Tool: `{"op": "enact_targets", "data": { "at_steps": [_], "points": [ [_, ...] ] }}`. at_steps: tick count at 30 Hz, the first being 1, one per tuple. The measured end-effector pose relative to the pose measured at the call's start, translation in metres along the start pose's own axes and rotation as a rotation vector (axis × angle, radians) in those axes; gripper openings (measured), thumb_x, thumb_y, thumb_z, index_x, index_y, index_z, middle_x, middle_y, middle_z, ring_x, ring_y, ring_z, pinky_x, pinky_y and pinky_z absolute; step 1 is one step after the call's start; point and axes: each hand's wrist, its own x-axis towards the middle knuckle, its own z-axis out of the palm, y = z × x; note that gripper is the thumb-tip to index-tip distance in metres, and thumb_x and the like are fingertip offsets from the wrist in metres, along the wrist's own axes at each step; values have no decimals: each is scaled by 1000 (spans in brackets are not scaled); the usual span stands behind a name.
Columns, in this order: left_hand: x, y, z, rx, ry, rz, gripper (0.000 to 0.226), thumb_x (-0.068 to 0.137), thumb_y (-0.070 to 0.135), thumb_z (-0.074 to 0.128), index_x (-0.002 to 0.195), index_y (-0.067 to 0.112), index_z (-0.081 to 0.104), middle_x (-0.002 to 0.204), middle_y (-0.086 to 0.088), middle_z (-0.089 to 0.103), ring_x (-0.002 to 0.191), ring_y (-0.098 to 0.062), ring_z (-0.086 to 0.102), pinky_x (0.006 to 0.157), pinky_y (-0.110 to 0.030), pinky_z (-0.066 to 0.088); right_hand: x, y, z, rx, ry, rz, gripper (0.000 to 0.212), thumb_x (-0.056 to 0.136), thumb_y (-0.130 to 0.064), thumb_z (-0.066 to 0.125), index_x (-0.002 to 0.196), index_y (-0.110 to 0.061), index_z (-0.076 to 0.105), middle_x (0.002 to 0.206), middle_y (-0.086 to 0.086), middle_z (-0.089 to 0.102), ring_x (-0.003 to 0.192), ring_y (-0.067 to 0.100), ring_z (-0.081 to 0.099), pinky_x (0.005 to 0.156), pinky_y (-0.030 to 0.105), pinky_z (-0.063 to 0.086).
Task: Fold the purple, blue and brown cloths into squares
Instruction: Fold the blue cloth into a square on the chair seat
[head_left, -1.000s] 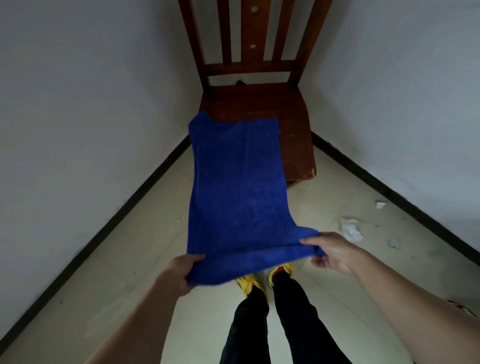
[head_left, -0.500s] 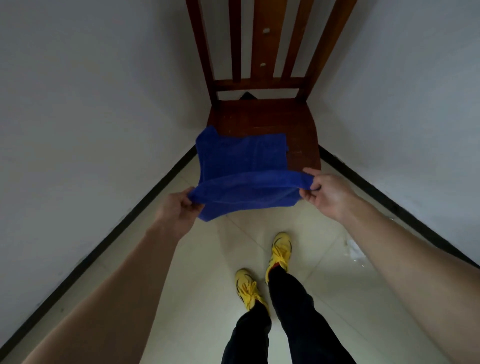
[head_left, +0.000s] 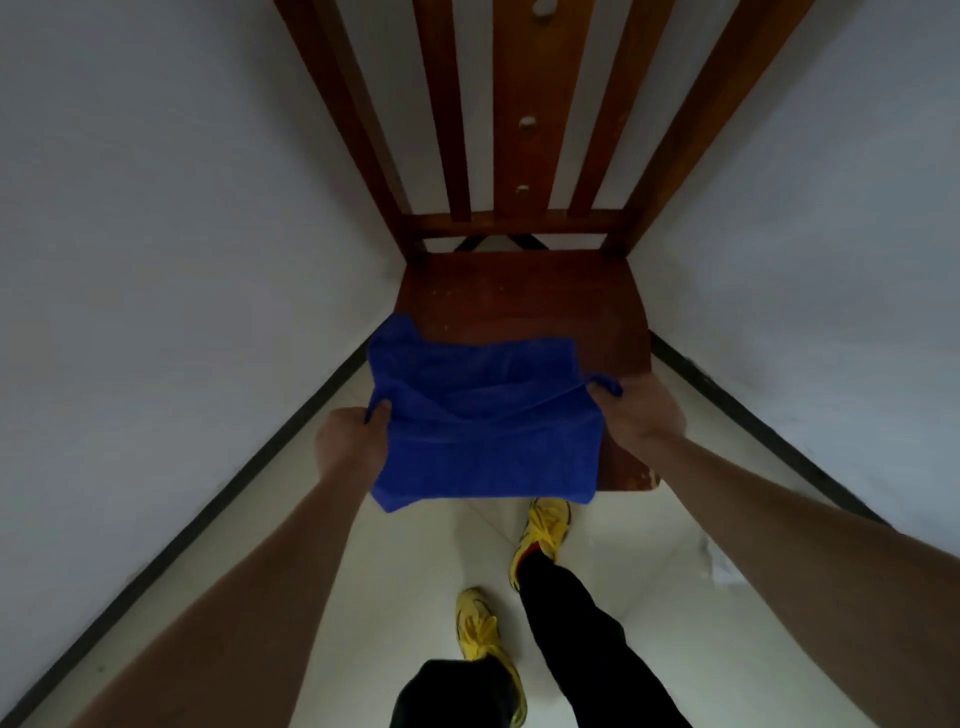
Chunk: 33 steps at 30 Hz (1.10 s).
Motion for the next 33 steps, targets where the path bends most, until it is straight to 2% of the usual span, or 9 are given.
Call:
{"op": "enact_targets", "data": {
  "at_steps": [5, 10, 13, 16, 19, 23, 27, 30, 33],
  "points": [
    [39, 12, 26, 34, 9, 16, 46, 99, 33, 40, 59, 11, 47, 62, -7, 51, 60, -24, 49, 54, -31, 33, 47, -9, 18, 1, -156, 23, 38, 91, -41, 59, 66, -14, 49, 65, 4, 52, 65, 25, 56, 47, 27, 35],
    [78, 15, 40, 171, -77, -16, 14, 89, 15, 46, 80, 7, 55, 93, -16, 59, 87, -34, 56, 69, -38, 47, 74, -14, 38, 52, -182, 121, 45, 86, -62, 55, 82, -16, 58, 81, 7, 63, 69, 24, 62, 68, 38, 56],
    [105, 19, 44, 288, -2, 148, 41, 89, 12, 45, 130, 9, 48, 131, -19, 45, 117, -38, 45, 94, -49, 44, 97, -26, 37, 68, -84, 186, 58, 89, -70, 38, 80, -16, 57, 87, 9, 61, 70, 22, 55, 73, 36, 49],
    [130, 34, 46, 544, -25, 447, 63, 83, 11, 55, 143, 21, 36, 137, -17, 39, 122, -37, 40, 97, -49, 39, 118, -32, 46, -14, -270, 155, 67, 78, -68, 59, 119, -16, 58, 113, 9, 61, 96, 27, 60, 86, 41, 52],
    [144, 44, 52, 869, -98, 552, 53, 78, 15, 61, 129, 22, 50, 127, -18, 44, 116, -36, 42, 97, -46, 39, 120, -28, 58, 102, -480, 92, 44, 77, -29, 77, 115, -14, 60, 112, 7, 63, 99, 25, 61, 86, 38, 54],
    [130, 55, 51, 978, -163, 597, 28, 78, 34, 65, 101, 19, 63, 123, -13, 46, 116, -32, 41, 99, -45, 37, 108, -1, 40, 21, -253, -48, 17, 89, -18, 62, 105, -19, 58, 99, 5, 61, 91, 25, 61, 72, 32, 46],
    [107, 85, 66, 747, -209, 832, 21, 77, 37, 66, 80, 19, 56, 104, -3, 53, 105, -25, 49, 96, -41, 35, 102, 27, 7, -83, 78, -128, 23, 87, -8, 52, 109, -13, 50, 97, 7, 57, 81, 25, 53, 69, 33, 40],
    [105, 107, 77, 462, -265, 766, 35, 79, 28, 71, 68, 22, 39, 73, 2, 50, 75, -22, 54, 78, -39, 46, 107, 36, -14, -41, 205, -160, 25, 79, 5, 52, 101, -8, 51, 96, 8, 54, 79, 24, 49, 68, 33, 36],
    [121, 109, 78, 323, -233, 685, 29, 79, 25, 74, 78, 17, 46, 76, -2, 54, 74, -24, 56, 61, -33, 44, 109, 48, -18, -93, 167, -295, 25, 69, 8, 59, 88, -9, 55, 107, 13, 58, 83, 34, 59, 71, 37, 46]
  ]
}}
